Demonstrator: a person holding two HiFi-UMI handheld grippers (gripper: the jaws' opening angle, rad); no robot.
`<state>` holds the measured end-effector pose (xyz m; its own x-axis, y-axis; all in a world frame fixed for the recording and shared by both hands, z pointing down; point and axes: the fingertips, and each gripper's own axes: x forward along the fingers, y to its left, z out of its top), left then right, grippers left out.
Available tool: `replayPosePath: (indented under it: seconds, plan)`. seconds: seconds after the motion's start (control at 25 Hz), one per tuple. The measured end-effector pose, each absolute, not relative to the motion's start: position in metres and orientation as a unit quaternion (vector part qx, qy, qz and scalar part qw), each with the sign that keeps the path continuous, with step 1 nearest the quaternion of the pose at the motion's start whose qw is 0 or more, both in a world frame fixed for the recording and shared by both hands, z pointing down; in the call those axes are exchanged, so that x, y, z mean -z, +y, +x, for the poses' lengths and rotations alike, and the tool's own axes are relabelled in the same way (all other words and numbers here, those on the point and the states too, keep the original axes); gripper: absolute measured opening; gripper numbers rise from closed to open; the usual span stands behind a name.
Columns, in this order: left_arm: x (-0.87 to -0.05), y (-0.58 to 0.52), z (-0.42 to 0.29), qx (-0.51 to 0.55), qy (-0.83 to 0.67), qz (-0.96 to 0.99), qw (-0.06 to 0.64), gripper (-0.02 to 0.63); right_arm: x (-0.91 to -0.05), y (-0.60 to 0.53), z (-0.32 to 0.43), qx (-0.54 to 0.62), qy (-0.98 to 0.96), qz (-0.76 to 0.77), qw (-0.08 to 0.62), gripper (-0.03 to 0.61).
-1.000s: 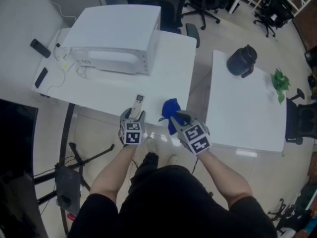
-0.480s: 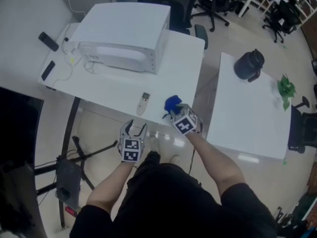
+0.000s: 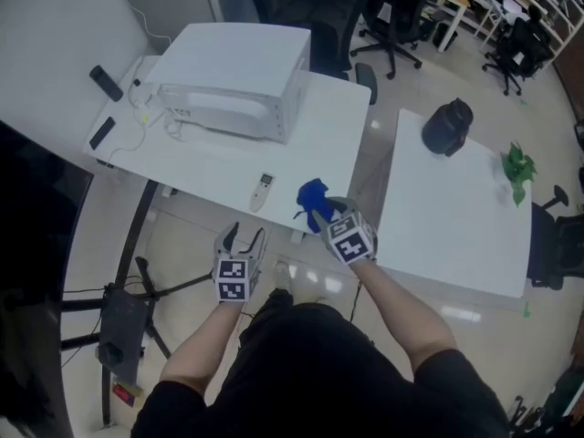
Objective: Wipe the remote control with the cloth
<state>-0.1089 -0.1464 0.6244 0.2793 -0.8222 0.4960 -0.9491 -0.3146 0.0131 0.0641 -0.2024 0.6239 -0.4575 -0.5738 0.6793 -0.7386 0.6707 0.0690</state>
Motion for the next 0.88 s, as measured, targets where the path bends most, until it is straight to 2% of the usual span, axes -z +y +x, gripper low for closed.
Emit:
replayPosePath:
  seconds: [0.4, 0.52, 0.64, 0.72, 0.88]
  plan:
    - [-0.537, -0.086, -0.058, -0.146, -0.551, 0.816, 0.101, 0.264, -0.534, -0.103, 0.078, -0.106, -0.890, 0.357, 0.262, 0.160]
    - [-0.508, -0.067, -0.044, -0.133, -0.542, 0.826, 0.082, 0.246, -0.514, -0.079, 0.075, -0.104, -0.900, 0.349, 0.239, 0.160]
    - [-0.485, -0.051, -0.036, -0.124, -0.527, 0.838, 0.060, 0.166, -0.493, -0.058, 0.064, -0.092, -0.910, 0.344, 0.213, 0.157]
    - [-0.473, -0.044, -0.034, -0.118, -0.519, 0.845, 0.049, 0.095, -0.480, -0.047, 0.055, -0.081, -0.914, 0.345, 0.196, 0.132]
    - [-0.460, -0.034, -0.040, -0.116, -0.500, 0.858, 0.028, 0.023, -0.462, -0.032, 0.034, -0.055, -0.917, 0.353, 0.179, 0.079]
